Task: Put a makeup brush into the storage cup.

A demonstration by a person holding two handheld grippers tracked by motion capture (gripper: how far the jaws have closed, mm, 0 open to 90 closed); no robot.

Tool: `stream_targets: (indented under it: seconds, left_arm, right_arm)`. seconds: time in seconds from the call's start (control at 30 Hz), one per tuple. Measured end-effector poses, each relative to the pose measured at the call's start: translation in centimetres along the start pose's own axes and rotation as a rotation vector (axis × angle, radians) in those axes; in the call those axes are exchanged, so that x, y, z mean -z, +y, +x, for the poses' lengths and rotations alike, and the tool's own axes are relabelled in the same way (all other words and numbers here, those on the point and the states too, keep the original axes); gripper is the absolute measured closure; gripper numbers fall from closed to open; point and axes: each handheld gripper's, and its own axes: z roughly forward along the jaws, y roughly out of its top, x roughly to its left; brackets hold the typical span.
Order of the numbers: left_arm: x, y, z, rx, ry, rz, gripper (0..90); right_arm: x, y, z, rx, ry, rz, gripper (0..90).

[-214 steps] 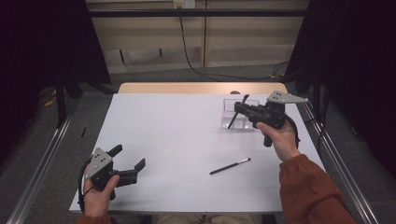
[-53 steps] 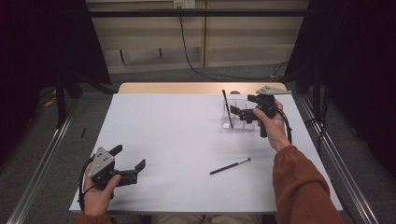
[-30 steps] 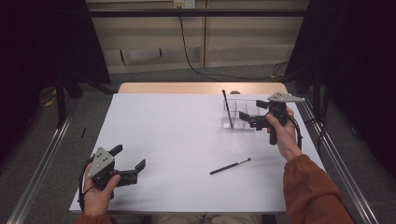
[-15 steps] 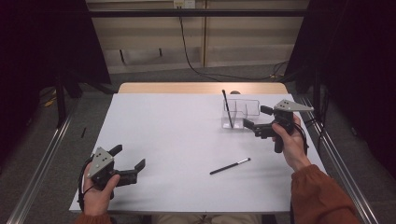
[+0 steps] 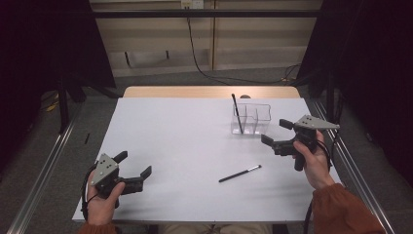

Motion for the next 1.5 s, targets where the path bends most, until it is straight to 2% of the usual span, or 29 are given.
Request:
stream_targets:
  seconds: [0.43, 0.87, 1.03, 1.1, 1.2, 1.3, 1.5]
  left_arm:
    - [0.2, 0.0, 0.0, 0.015, 0.000, -0.018, 2.2]
    - [0.8, -0.2, 0.0, 0.030, 0.005, -0.041, 2.2]
    - [0.8, -0.2, -0.2, -0.001, -0.004, -0.033, 2.1]
    - [0.9, -0.2, -0.2, -0.004, 0.000, -0.031, 2.1]
    - [1.0, -0.2, -0.2, 0.004, 0.008, -0.033, 2.1]
    - [1.0, -0.2, -0.4, 0.001, 0.001, -0.031, 2.2]
    - [1.3, -0.2, -0.5, 0.001, 0.000, -0.038, 2.1]
  right_arm:
    - [2.4, -2.7, 0.5, -0.028, -0.028, -0.006, 1.3]
    - [4.2, -4.5, 1.3, -0.007, -0.080, -0.010, 0.0]
    - [5.2, -5.6, 1.7, -0.017, -0.097, -0.006, 0.0]
    - [5.8, -6.0, 1.9, -0.006, -0.111, -0.008, 0.0]
    - [6.5, -6.5, 2.0, -0.015, -0.114, -0.011, 0.0]
    - [7.1, -7.0, 1.9, -0.025, -0.122, -0.010, 0.0]
    - [8.2, -7.5, 2.3, -0.016, -0.129, -0.017, 0.0]
